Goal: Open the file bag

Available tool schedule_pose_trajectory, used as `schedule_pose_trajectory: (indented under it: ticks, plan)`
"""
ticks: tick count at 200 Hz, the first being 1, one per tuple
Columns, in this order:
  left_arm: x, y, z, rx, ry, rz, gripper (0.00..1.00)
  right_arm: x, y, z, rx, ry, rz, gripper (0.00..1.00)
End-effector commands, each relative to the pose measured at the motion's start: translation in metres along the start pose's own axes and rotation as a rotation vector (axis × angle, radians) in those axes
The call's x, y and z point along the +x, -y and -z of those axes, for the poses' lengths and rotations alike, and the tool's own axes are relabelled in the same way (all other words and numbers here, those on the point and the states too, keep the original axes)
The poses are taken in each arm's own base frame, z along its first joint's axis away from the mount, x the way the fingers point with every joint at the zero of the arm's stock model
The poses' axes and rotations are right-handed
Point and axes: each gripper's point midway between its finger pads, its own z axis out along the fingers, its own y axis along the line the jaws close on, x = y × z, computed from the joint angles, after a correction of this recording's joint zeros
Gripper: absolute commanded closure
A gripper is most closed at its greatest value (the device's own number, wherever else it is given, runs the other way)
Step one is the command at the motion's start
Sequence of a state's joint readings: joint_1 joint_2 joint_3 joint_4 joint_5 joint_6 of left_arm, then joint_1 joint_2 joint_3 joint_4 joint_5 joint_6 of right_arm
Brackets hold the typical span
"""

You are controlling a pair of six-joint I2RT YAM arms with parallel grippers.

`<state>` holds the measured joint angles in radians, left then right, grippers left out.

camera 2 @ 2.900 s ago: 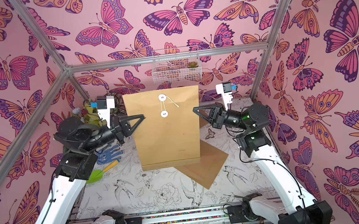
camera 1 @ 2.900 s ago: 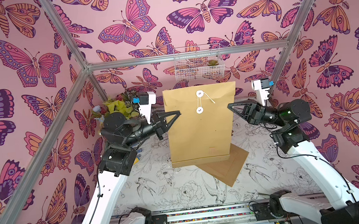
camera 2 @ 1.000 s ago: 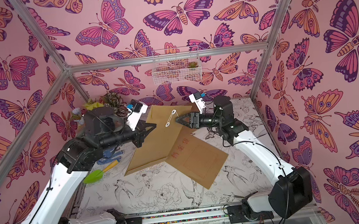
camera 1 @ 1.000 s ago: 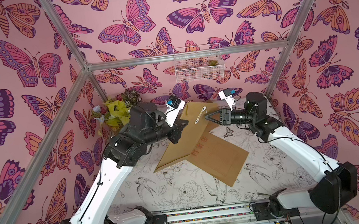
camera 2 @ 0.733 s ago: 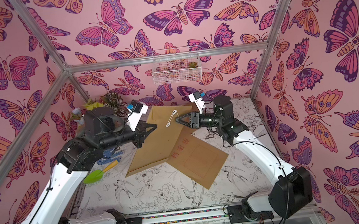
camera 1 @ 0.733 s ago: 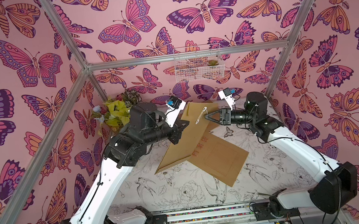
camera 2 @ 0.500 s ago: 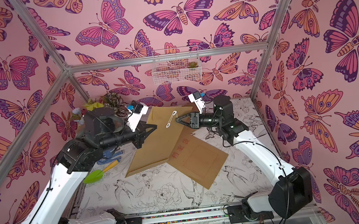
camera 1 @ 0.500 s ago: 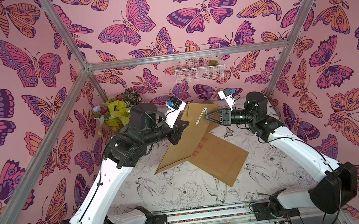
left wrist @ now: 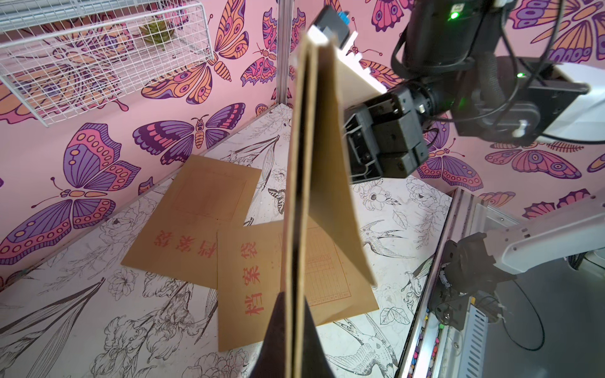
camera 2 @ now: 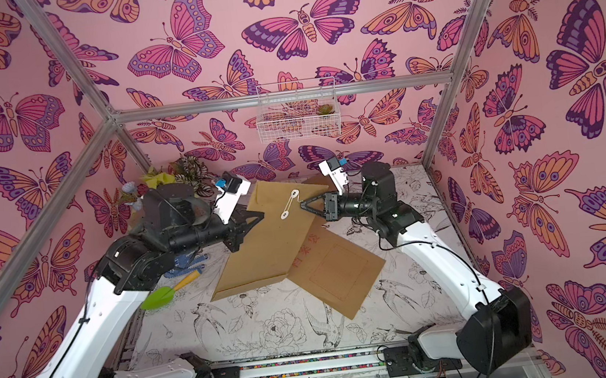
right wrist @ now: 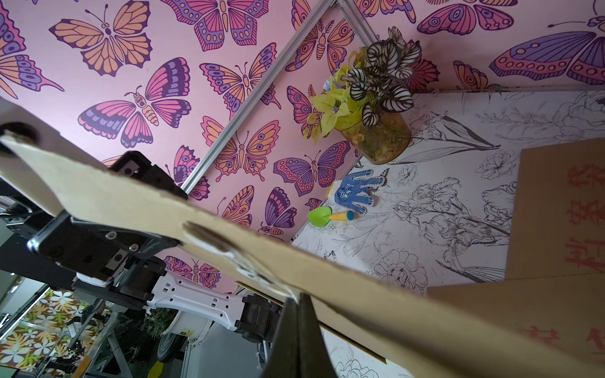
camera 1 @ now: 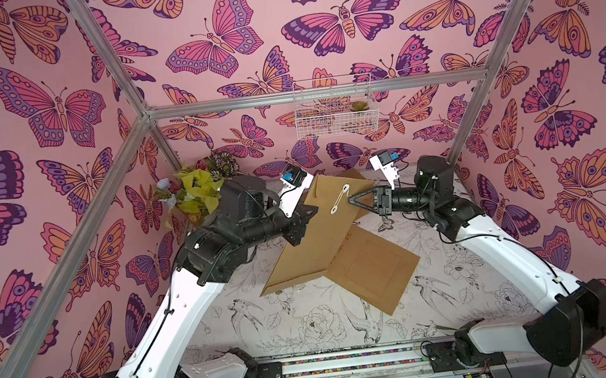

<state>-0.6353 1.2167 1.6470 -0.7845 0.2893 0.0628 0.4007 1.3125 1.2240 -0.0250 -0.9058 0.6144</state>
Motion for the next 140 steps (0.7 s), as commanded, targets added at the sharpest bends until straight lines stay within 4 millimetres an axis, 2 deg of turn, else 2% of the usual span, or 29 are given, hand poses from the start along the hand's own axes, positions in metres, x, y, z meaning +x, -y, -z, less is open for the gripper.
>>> schedule_pose_trajectory:
  ticks: [1,47,85,110,140]
  plan:
    - [-0.001,-0.003,0.002,-0.022,0.019,-0.008,1.00,-0.002,-0.012,0.008,0.024,0.011,0.074,1.00]
    - [0.001,-0.001,-0.003,-0.006,0.010,0.007,1.00,0.001,-0.012,0.019,0.091,0.014,0.102,1.00]
    - [0.008,0.005,-0.010,0.042,-0.007,0.023,1.00,-0.007,0.002,0.021,0.176,0.065,0.077,1.00]
    - [0.015,0.009,-0.017,0.074,-0.032,0.049,1.00,-0.010,0.005,0.018,0.159,0.096,0.002,1.00]
    - [0.028,0.003,-0.022,0.049,-0.063,0.067,1.00,-0.003,0.014,0.022,0.195,0.118,-0.012,1.00]
